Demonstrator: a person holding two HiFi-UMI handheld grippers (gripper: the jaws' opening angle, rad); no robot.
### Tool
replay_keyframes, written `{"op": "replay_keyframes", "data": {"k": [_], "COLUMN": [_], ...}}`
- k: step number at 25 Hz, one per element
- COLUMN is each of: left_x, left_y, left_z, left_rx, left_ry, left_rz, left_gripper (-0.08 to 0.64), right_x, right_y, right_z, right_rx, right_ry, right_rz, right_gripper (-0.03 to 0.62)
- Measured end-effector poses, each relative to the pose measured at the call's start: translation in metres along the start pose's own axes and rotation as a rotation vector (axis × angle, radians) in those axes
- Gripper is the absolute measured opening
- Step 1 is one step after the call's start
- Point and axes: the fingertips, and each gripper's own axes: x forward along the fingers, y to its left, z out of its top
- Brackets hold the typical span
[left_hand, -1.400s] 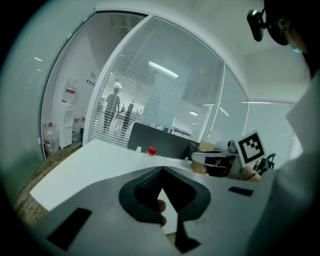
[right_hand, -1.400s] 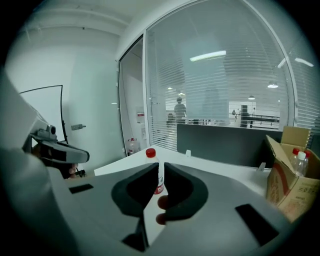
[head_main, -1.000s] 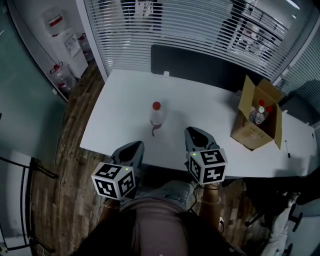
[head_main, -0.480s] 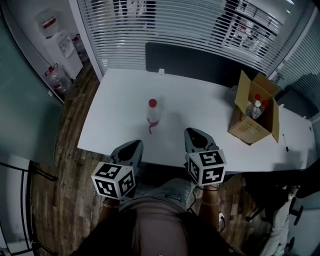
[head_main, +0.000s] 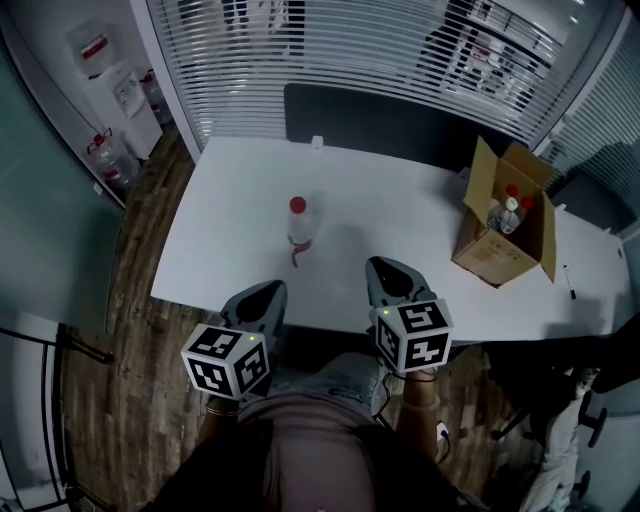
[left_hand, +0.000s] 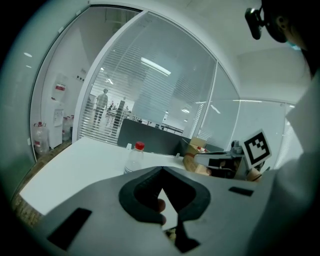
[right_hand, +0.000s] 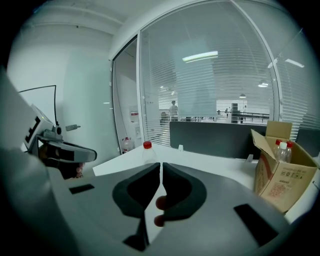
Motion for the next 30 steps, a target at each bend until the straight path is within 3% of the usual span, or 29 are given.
{"op": "replay_keyframes", "data": {"k": [17, 30], "left_x": [0.043, 0.104], "left_y": [-0.044, -0.115], "left_z": [0.001, 0.004], "left_rx": [0.008, 0.042], "left_ry": [0.022, 0.062], "left_rz": [-0.087, -0.223], "left_gripper": [0.005, 0.005], "right_x": [-0.024, -0.059], "right_y": [-0.047, -0.116], "right_z": [0.002, -0.008], "right_rx": [0.009, 0.041], "right_ry": [-0.066, -0.068], "right_rz": [-0.045, -0.135], "right_gripper": [0.034, 0.032]}}
